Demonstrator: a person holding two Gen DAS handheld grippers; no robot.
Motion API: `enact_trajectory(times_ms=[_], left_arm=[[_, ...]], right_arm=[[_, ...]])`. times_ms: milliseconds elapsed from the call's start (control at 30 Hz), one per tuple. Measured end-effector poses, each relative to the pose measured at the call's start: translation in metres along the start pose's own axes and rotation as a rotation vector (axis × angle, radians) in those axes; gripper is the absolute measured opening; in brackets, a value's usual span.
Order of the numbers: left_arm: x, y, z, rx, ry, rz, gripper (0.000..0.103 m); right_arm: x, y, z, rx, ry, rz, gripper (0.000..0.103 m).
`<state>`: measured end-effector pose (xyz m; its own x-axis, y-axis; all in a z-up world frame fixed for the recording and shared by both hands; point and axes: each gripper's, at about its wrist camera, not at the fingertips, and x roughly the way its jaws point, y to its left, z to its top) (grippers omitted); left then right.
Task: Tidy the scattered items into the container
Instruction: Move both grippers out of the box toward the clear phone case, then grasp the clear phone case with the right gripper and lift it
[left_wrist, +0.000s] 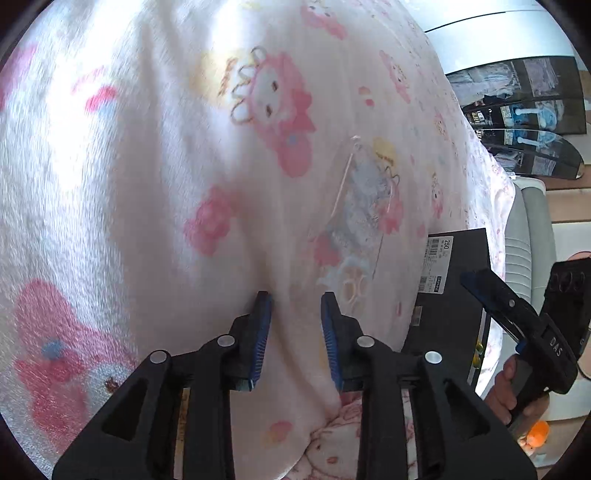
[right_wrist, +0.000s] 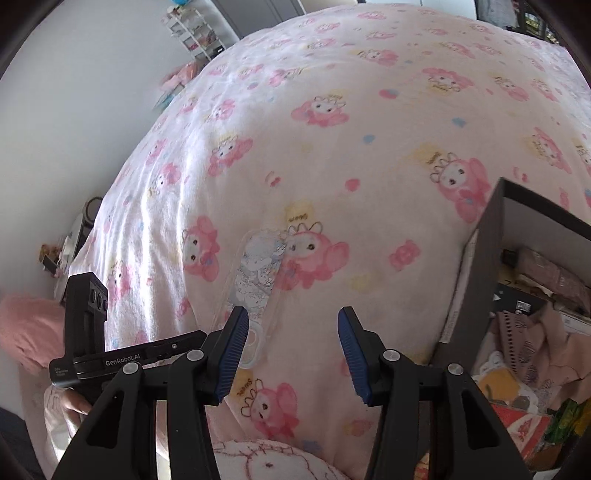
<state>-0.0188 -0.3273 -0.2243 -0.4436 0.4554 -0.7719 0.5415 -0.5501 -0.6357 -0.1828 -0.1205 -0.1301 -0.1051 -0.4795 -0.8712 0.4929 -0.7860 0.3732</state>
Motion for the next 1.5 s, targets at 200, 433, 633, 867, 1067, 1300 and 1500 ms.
enact_trajectory(times_ms=[200, 433, 633, 867, 1067, 1300, 1500], left_arm=[[0.009, 0.008, -0.017, -0.044, -0.021, -0.094, 0.033], [0.007, 0.001, -0.006, -0.066, -0.127, -0.095, 0.023], [-0.035, 0.017, 0.014, -0.037, -0.218, 0.038, 0.022], [-0.019, 0.016, 0.001, -0.066, -0.166, -0.038, 0.028], [-0.015, 0.014, 0.006, -0.104, -0.238, 0.006, 0.026], [-0.042, 0.021, 0.026, -0.119, -0.348, 0.101, 0.022], [-0.037, 0.035, 0.012, -0.153, -0.303, 0.036, 0.025]], right_arm=[[0.037, 0.003, 0.009, 0.007, 0.044, -0.057, 0.046], [0.069, -0.004, 0.018, 0.022, 0.107, -0.085, 0.046], [0.060, -0.003, 0.022, -0.010, 0.108, -0.093, 0.046], [0.091, 0.007, 0.044, 0.008, 0.134, -0.069, 0.046], [0.125, 0.003, 0.073, 0.038, 0.140, -0.120, 0.046], [0.134, 0.018, 0.058, 0.025, 0.251, 0.124, 0.050], [0.111, 0.035, 0.050, -0.056, 0.201, 0.047, 0.050]])
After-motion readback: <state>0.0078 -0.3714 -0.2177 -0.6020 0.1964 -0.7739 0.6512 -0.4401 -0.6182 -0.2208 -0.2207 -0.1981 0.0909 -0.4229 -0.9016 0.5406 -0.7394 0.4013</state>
